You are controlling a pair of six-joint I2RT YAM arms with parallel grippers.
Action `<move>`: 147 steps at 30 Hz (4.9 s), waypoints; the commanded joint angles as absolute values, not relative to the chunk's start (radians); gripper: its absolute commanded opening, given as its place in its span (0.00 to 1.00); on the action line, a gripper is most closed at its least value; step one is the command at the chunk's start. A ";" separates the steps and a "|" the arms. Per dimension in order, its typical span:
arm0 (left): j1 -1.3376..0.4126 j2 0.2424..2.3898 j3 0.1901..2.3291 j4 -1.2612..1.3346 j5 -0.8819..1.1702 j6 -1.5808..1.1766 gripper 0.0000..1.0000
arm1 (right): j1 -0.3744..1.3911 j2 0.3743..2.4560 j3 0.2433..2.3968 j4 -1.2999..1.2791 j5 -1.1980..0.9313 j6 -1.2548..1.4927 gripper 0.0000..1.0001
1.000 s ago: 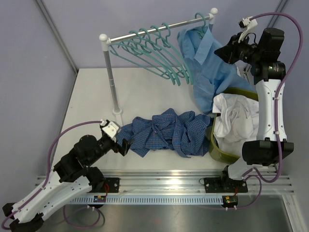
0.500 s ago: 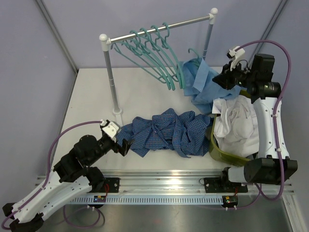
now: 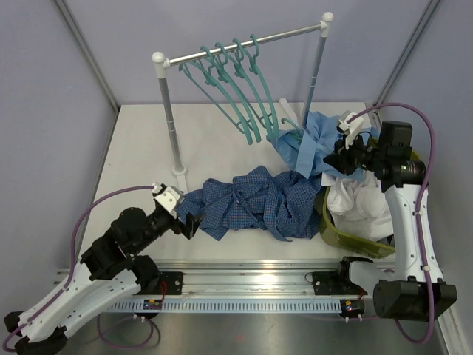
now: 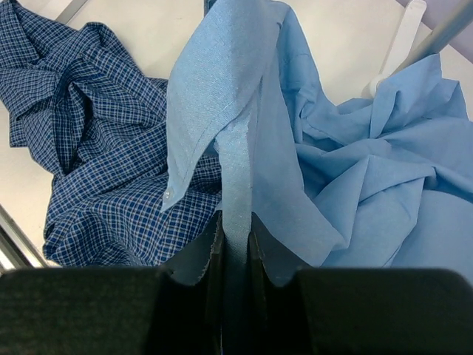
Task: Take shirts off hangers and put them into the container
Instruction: Grab a hanger with a shirt on it with the right arm, then hang the hanger back to the clothesline with the right arm, then place the shirt into the basket
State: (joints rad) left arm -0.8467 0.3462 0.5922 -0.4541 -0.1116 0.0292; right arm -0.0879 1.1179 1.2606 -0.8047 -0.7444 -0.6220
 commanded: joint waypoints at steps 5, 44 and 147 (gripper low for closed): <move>-0.844 0.348 0.592 -0.390 -0.080 0.017 0.99 | -0.087 1.091 1.238 -0.903 -0.715 -0.660 0.00; -0.844 0.460 0.589 -0.213 0.092 -0.143 0.99 | 0.120 1.048 1.315 -1.038 -0.741 -1.017 0.00; -0.905 1.492 0.816 0.166 0.015 -0.608 0.02 | 0.143 1.032 1.071 -1.064 -0.942 -0.927 0.99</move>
State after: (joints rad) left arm -0.8837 1.6783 0.8501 0.0910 0.1081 -0.7425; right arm 0.1394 1.0138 1.0439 -0.9504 -0.8154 -0.7387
